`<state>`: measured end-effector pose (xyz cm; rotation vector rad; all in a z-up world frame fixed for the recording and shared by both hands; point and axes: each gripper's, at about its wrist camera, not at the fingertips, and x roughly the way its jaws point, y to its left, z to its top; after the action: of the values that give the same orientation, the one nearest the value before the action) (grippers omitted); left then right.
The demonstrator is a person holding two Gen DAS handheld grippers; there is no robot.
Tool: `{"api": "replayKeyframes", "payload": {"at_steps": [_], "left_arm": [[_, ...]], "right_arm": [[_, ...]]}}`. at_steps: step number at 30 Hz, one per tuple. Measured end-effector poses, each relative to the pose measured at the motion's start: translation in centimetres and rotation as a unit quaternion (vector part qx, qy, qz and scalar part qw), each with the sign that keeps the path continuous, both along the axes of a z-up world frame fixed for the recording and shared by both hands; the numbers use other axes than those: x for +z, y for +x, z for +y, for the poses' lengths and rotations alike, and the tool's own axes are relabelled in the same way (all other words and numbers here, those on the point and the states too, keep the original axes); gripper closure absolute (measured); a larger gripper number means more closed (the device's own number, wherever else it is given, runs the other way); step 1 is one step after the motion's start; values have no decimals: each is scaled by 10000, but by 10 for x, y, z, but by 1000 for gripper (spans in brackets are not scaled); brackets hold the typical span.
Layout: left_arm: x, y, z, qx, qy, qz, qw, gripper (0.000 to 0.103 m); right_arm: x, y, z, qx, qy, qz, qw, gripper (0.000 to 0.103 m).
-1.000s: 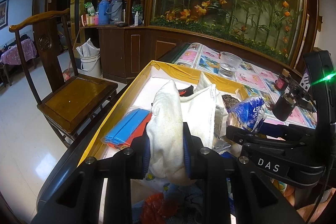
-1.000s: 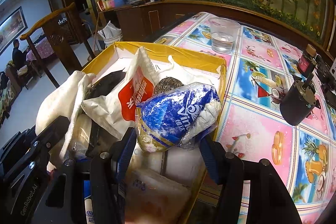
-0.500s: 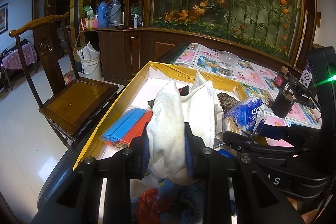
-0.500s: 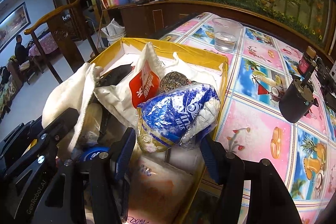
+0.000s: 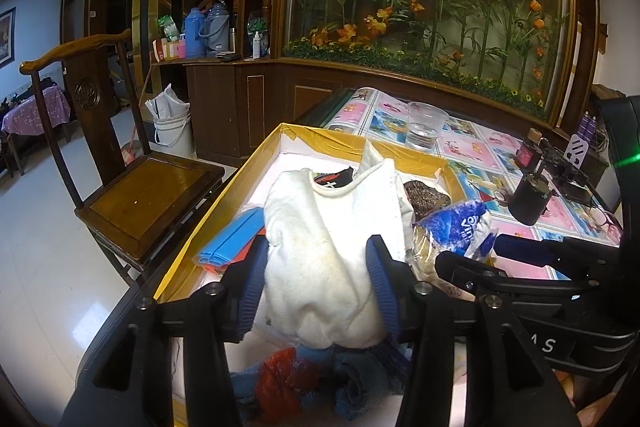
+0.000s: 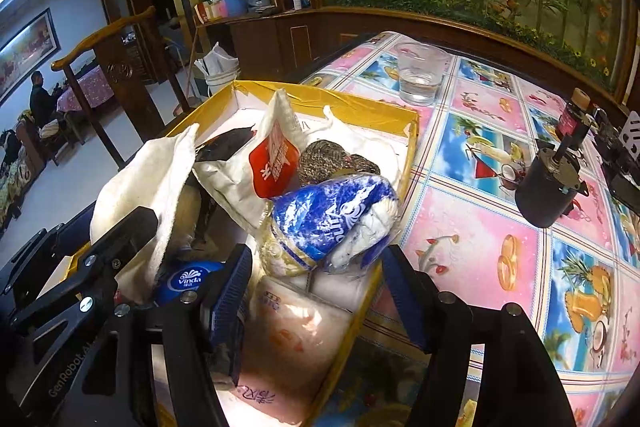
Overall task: Organize soft objects
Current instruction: 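Lower the cloth and roll into the tray and open both grippers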
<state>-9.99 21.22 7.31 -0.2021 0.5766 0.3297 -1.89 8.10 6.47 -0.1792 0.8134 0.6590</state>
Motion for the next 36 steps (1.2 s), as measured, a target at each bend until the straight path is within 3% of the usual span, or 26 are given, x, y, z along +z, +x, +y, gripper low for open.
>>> {"api": "replayKeyframes", "payload": {"at_steps": [9,14,22,36], "left_arm": [[7,-3,-14,12,184,-91,9998,30],[10,-9,-18,105,243,-193,9995,13],[10,-11,-23,170,378,-223,9989,4],[4,-11,-27,378,579,-74,9976,0]], "right_arm": [[7,-3,-26,-170,143,-85,9997,24],[9,-6,-41,-327,202,-302,9988,9],[7,-15,-63,-515,7,-628,9967,1],[6,-31,-83,-552,153,-936,9940,1]]}}
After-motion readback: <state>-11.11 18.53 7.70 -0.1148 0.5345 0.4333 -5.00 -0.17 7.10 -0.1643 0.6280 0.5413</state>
